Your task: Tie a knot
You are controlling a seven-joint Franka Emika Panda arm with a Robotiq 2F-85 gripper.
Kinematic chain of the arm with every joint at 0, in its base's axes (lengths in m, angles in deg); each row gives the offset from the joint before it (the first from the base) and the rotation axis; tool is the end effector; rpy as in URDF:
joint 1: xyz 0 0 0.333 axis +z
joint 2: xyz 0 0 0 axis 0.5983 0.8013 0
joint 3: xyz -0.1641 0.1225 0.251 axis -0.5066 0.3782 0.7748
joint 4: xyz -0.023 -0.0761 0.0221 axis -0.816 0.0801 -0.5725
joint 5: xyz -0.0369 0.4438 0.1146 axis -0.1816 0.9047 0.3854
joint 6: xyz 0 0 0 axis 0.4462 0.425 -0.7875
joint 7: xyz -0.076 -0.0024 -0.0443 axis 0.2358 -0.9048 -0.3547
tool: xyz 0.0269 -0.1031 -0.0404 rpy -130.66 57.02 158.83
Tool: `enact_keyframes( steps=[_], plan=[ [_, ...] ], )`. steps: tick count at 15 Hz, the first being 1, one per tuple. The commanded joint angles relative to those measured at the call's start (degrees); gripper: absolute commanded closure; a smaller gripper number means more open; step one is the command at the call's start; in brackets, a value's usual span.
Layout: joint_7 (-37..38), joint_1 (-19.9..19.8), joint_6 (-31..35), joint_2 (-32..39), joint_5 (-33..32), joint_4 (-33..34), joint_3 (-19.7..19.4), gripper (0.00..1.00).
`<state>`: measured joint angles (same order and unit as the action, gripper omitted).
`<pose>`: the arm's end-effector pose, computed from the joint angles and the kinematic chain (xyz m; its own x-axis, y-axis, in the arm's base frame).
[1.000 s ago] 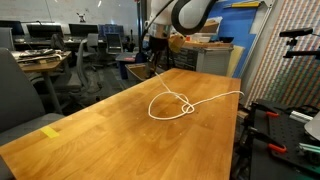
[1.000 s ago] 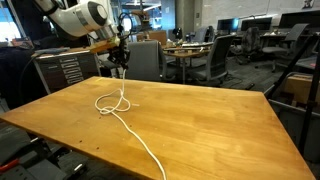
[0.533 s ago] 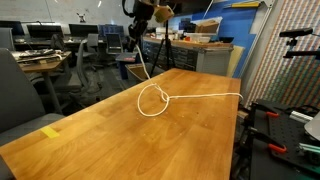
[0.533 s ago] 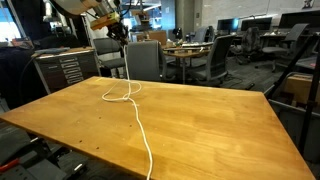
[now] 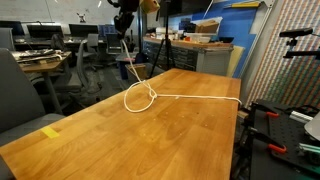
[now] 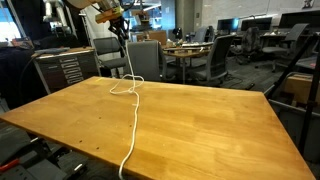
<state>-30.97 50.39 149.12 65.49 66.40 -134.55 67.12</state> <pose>0.7569 0.2130 0.3876 0.7774 0.4516 0.4379 0.3857 -0.8921 0.2354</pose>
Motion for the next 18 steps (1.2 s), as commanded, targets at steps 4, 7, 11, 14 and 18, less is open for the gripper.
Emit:
enact_keyframes(
  steps=[4, 7, 11, 14, 18],
  plan=[
    [-0.3, -0.1, -0.9, 1.0, 0.1, 1.4, 0.4, 0.63],
    [-0.3, -0.2, -1.0, 1.0, 0.1, 1.5, 0.4, 0.63],
    [-0.4, -0.2, -1.1, 1.0, 0.1, 1.6, 0.4, 0.63],
    [-2.7, -1.1, -3.0, 2.0, 2.5, 2.3, 2.1, 0.38],
    [-9.9, -2.4, -14.8, 9.2, 8.0, 9.9, 5.5, 0.08]
  ],
)
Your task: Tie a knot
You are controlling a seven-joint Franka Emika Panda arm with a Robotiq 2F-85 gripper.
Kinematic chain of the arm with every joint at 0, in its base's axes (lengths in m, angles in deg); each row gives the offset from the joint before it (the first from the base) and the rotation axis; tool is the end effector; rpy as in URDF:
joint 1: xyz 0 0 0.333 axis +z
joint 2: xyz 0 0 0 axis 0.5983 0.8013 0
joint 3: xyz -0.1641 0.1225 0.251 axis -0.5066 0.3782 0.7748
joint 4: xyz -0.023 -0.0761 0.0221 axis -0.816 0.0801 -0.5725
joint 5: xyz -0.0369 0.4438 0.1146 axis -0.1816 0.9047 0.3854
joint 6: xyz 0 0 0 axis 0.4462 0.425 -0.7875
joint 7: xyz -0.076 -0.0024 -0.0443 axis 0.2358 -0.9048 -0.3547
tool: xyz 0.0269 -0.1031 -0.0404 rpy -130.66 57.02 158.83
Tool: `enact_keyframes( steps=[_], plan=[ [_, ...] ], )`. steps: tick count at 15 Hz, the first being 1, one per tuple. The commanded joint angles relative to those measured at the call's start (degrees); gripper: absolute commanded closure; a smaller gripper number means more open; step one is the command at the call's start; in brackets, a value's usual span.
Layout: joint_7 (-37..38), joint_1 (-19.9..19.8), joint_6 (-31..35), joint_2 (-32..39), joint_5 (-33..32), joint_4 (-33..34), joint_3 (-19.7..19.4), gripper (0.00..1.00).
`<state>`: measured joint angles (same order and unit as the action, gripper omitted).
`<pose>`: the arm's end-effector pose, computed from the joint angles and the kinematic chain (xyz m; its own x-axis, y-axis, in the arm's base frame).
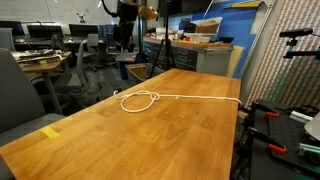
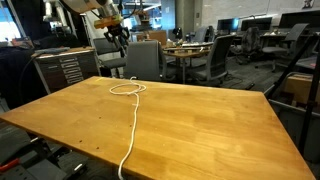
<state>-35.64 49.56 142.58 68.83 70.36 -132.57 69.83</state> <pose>0.7540 0.2292 0.3481 0.8130 0.4887 0.3166 0.4561 -0.8725 0.1756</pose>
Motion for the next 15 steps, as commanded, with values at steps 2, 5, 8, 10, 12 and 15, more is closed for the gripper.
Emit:
enact_keyframes(
  steps=[2, 5, 8, 10, 12, 15],
  plan=[
    [-6.7, -1.2, -15.6, 10.6, 4.9, 14.3, 2.8, 0.00],
    [-1.8, 1.0, -16.6, 16.8, 1.2, 21.8, -0.7, 0.00],
    [-2.1, 0.5, -14.1, 15.3, 0.9, 18.0, -0.8, 0.00],
    [-1.7, 0.8, -14.1, 17.3, 0.4, 20.6, -1.4, 0.00],
    [-1.3, 1.3, -15.0, 18.3, 0.3, 21.8, -1.5, 0.00],
    [4.1, 3.1, -18.2, 22.7, -0.6, 26.4, -3.7, 0.00]
  ],
)
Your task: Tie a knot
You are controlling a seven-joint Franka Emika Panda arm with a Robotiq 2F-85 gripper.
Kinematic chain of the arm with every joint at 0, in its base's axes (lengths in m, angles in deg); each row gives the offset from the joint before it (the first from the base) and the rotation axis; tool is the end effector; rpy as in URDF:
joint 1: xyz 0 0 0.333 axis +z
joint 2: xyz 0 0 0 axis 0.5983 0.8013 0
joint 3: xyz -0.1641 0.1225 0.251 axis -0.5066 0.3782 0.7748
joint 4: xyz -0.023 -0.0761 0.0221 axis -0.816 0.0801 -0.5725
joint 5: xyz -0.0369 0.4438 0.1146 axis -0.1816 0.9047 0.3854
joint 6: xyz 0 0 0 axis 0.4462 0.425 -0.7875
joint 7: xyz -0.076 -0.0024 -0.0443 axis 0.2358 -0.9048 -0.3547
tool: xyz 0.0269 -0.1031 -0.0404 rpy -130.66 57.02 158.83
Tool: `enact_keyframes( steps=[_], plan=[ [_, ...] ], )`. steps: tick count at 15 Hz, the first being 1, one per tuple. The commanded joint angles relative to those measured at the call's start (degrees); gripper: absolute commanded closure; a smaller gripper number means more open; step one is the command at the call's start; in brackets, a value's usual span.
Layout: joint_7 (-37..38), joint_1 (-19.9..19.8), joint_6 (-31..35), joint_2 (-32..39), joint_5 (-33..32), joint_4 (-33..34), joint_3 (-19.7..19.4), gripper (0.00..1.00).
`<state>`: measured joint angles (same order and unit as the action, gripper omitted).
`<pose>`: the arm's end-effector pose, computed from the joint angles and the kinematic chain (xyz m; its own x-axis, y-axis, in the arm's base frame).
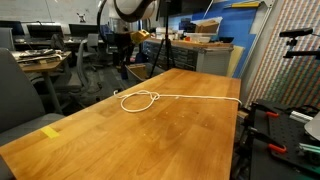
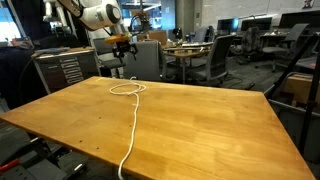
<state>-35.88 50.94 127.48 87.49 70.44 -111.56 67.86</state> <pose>0.8078 0.2268 0.2543 0.8815 0.4613 0.1010 0.4422 -0.8814 0.1661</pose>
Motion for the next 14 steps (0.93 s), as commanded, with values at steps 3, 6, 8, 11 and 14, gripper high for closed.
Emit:
enact_keyframes(
  steps=[3, 6, 8, 11, 14],
  plan=[
    [9.9, 1.9, -2.9, 7.8, 1.7, 9.7, -1.7, 0.00],
    [13.7, 2.7, -3.2, 12.0, 2.0, 14.6, -2.1, 0.00],
    [15.8, 3.2, -4.1, 14.6, 2.0, 17.8, -2.5, 0.00],
    [18.1, 3.8, -4.8, 17.7, 2.0, 21.6, -3.2, 0.00],
    [17.1, 3.1, -2.2, 15.7, 0.8, 16.5, -2.2, 0.00]
  ],
)
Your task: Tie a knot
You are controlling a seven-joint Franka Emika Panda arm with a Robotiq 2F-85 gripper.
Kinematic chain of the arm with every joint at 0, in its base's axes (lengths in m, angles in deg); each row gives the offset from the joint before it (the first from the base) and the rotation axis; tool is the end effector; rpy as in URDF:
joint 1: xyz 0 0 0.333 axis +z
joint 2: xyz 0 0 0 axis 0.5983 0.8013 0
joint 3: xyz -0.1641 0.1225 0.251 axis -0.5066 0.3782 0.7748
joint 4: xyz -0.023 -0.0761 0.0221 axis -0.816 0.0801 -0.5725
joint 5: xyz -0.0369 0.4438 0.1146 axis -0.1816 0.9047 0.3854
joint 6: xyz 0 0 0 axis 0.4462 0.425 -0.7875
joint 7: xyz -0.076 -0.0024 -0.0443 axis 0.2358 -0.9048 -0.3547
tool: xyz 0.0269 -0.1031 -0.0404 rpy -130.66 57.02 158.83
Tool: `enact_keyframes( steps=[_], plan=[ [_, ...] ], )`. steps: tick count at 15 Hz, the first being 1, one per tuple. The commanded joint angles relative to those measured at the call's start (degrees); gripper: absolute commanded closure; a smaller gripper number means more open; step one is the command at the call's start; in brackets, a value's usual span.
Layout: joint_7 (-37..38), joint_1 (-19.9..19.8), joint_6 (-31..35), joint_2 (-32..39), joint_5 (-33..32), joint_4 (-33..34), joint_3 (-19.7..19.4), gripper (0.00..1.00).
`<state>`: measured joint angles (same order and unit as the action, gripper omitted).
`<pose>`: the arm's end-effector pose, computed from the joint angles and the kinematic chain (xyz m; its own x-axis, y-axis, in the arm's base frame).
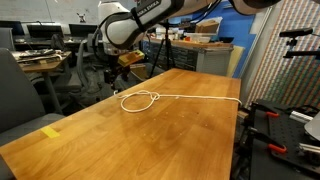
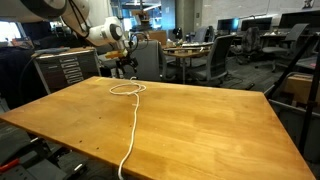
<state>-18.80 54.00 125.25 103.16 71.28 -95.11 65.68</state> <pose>0.8306 0.2544 0.1715 0.9728 0.1967 0.1221 0.1780 -0.9727 0.1487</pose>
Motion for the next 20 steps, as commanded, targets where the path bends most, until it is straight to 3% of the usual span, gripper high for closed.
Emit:
enact_keyframes(
  steps=[1, 8, 14, 15, 16, 17, 18, 20],
  plan=[
    [0.0, 0.0, 0.0, 0.1, 0.0, -0.2, 0.0, 0.00],
    [-2.9, -0.8, -2.1, 2.8, 1.7, 1.1, 3.1, 0.00],
    [-4.4, 0.1, -2.5, 8.5, 3.2, 7.2, 2.0, 0.00],
    [-4.4, 0.0, -2.2, 9.0, 3.5, 7.8, 2.1, 0.18],
    [-4.3, 0.0, -2.0, 9.4, 3.5, 8.5, 1.8, 0.28],
    [-4.2, 0.2, -1.8, 9.6, 3.5, 9.2, 1.6, 0.24],
    [-3.8, -0.2, -1.7, 9.0, 2.2, 8.8, 2.2, 0.13],
    [-4.2, 0.4, -3.0, 7.8, 1.5, 8.3, 1.9, 0.06]
  ],
)
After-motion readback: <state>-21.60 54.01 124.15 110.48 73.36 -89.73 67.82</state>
